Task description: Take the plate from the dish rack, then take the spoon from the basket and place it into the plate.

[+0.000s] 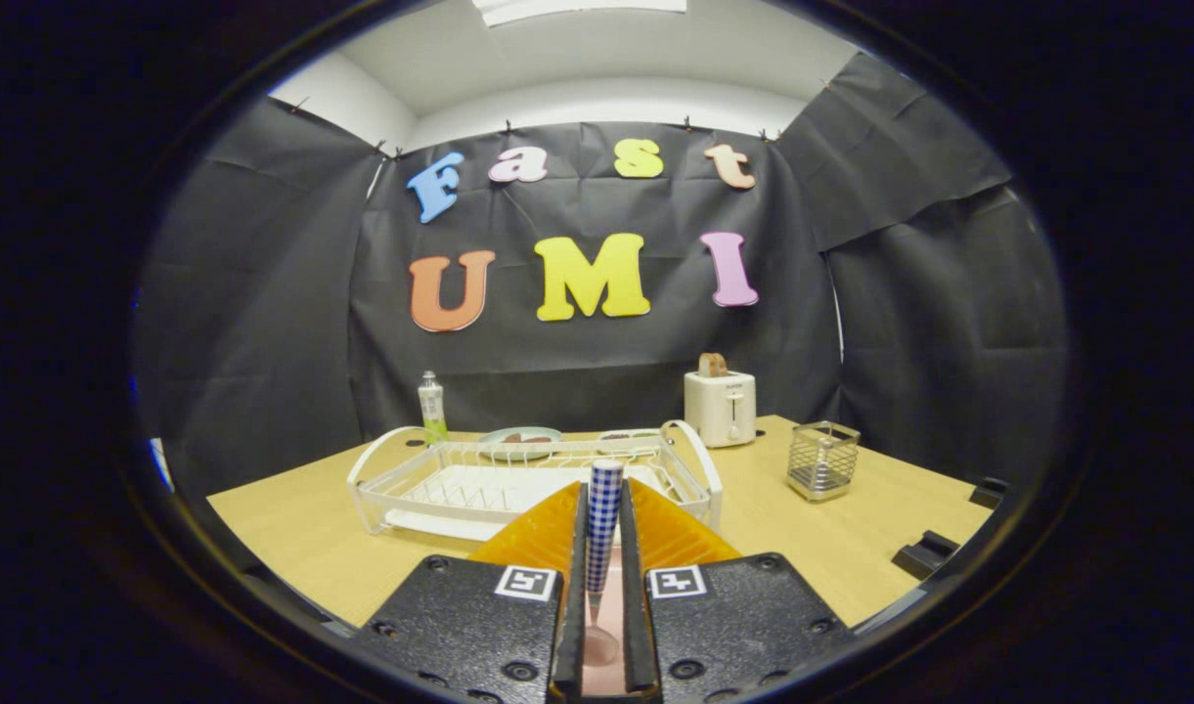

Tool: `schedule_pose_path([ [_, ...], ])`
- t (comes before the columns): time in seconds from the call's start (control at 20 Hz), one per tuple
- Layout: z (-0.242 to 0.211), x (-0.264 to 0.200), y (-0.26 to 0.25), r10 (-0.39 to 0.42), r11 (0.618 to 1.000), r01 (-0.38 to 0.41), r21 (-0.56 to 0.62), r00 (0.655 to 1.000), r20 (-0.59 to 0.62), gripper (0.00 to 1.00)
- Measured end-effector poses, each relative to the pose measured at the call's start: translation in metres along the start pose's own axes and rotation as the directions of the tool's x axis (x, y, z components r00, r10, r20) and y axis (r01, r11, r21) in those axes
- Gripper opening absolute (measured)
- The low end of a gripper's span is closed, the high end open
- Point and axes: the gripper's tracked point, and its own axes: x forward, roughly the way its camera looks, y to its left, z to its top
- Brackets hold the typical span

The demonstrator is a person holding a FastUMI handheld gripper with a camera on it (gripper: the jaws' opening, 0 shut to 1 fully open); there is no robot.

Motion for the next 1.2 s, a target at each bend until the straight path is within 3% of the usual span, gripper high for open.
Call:
schedule_pose_path([
  [0.05, 0.005, -0.003, -0.002, 0.004, 1.0, -0.004, -0.013, 1.0, 0.021, 0.21],
  [0.2, 0.023, -0.01, -0.012, -0.015, 0.997, 0.023, -0.077, 0.994, 0.106, 0.55],
  [0.4, 0.025, -0.019, -0.019, -0.008, 0.997, 0.015, -0.07, 0.996, 0.092, 1.0],
  [1.2, 0.114, -0.084, -0.06, -0.021, 0.999, 0.02, 0.028, 0.999, 0.024, 1.0],
])
